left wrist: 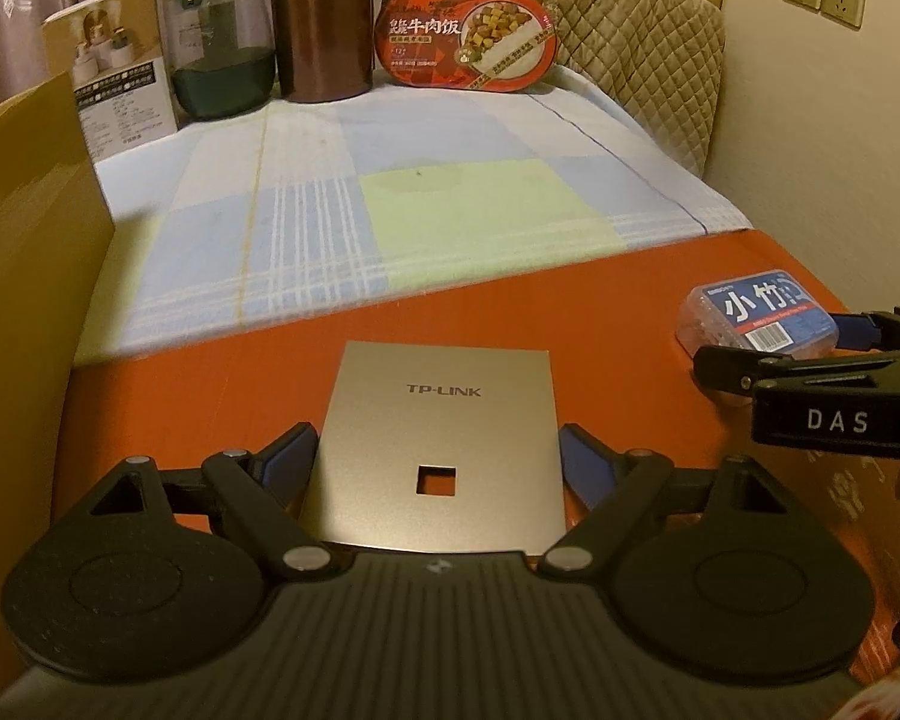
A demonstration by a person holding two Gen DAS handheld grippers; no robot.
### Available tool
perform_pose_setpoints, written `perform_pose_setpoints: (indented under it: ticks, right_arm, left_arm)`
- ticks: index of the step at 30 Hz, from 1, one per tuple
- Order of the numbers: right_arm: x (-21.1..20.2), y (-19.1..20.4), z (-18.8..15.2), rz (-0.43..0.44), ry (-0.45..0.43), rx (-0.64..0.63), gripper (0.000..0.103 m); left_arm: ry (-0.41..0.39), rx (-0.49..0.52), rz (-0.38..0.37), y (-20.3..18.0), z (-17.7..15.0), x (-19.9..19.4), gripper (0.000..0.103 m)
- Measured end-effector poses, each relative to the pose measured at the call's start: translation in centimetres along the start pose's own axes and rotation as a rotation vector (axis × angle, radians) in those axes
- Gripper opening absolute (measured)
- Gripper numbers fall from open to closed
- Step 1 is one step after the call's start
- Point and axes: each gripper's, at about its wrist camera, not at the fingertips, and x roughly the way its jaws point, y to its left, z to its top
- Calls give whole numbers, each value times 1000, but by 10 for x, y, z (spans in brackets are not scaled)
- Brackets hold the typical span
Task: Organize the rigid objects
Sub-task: 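Lift the gold panel and floss box and carry both over the cardboard box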
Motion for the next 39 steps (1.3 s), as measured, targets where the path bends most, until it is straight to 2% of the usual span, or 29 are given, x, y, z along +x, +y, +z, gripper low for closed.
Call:
perform_pose_setpoints:
  ticks: [10, 24, 33, 39]
  right_arm:
    - [-44, 6, 5, 13, -1, -6, 83]
    - [-130, 29, 32, 37, -89, -40, 83]
    - [-179, 50, 49, 91, -139, -64, 83]
    - [-198, 80, 64, 150, -163, -83, 83]
  left_arm:
    - [-7, -10, -12, 2, -9, -45, 83]
    - [-116, -28, -46, 3, 5, -147, 83]
    - [-187, -46, -19, 20, 12, -208, 83]
    - [-212, -72, 10, 45, 11, -240, 83]
